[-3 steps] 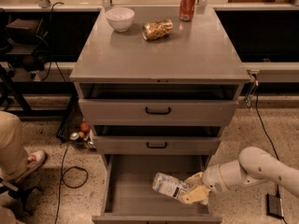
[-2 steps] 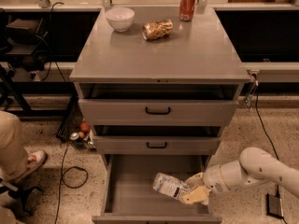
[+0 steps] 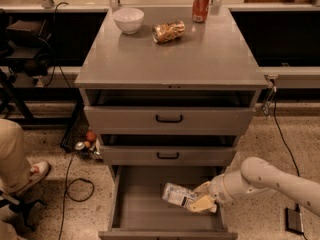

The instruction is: Place blue plastic bottle into bottom drawer

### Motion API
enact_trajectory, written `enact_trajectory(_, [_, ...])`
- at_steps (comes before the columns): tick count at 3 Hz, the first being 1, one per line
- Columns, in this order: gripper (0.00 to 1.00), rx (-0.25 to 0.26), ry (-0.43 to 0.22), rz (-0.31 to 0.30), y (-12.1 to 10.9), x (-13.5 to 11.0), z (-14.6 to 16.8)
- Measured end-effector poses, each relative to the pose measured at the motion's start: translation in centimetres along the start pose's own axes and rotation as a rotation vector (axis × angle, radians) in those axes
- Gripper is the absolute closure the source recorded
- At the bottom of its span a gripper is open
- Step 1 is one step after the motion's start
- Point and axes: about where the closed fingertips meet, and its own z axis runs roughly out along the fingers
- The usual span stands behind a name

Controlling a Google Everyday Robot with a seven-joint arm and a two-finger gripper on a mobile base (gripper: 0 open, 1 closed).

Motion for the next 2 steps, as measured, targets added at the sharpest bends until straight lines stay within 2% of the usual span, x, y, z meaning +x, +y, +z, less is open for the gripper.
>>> enact_trajectory(1, [1.0, 0.041, 0.002, 0.002, -3.6, 1.3, 3.6])
enact_trajectory(2, [1.0, 0.062, 0.004, 0.011, -6.1, 3.0, 8.9])
